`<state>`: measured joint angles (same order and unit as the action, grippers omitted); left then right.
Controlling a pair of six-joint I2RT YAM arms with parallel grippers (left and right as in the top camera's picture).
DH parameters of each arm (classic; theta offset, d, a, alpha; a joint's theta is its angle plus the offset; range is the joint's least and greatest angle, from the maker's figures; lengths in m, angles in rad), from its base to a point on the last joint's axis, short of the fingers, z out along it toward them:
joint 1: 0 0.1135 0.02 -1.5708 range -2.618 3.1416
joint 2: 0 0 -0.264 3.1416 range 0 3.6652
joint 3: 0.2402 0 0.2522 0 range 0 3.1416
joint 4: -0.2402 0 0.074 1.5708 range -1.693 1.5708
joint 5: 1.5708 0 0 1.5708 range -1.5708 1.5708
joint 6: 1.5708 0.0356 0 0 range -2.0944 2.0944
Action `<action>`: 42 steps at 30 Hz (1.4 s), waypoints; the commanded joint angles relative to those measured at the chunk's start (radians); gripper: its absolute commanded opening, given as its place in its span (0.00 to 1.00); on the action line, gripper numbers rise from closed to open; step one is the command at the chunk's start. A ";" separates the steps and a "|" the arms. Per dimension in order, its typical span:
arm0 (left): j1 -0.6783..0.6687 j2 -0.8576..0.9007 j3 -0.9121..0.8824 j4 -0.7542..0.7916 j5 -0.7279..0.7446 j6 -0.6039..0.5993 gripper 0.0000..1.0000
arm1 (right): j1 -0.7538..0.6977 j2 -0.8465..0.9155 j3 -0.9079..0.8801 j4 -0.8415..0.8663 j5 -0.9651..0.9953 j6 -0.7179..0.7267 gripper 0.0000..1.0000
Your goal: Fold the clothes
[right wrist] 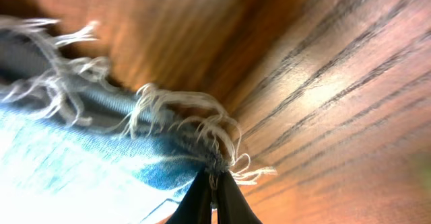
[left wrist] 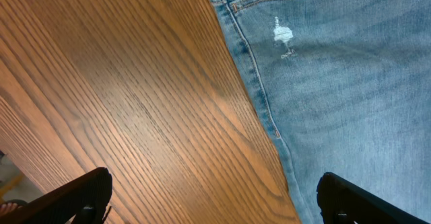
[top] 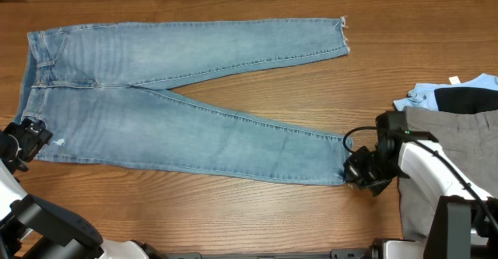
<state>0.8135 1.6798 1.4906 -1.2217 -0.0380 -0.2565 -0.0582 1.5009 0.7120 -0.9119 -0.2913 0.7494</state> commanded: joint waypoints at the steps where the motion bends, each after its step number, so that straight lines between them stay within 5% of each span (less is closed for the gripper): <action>1: 0.005 0.000 -0.005 0.000 0.005 -0.013 1.00 | -0.008 -0.012 0.104 -0.029 0.019 -0.044 0.04; 15: 0.005 0.000 -0.153 0.043 0.060 -0.013 1.00 | -0.217 -0.056 0.433 -0.198 0.153 -0.105 0.04; 30: 0.006 0.000 -0.461 0.489 0.064 -0.013 0.95 | -0.363 -0.055 0.478 -0.170 0.178 -0.156 0.04; 32: 0.006 0.000 -0.469 0.513 0.065 -0.013 0.90 | -0.386 -0.055 0.498 -0.176 0.178 -0.156 0.04; 36: 0.006 0.000 -0.476 0.527 0.064 -0.013 0.63 | -0.410 -0.055 0.531 -0.189 0.179 -0.156 0.04; 42: 0.006 0.000 -0.477 0.492 0.064 -0.013 0.61 | -0.412 -0.055 0.536 -0.194 0.178 -0.156 0.04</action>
<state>0.8135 1.6810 1.0252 -0.7101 0.0227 -0.2638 -0.4633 1.4681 1.2156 -1.1042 -0.1406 0.6018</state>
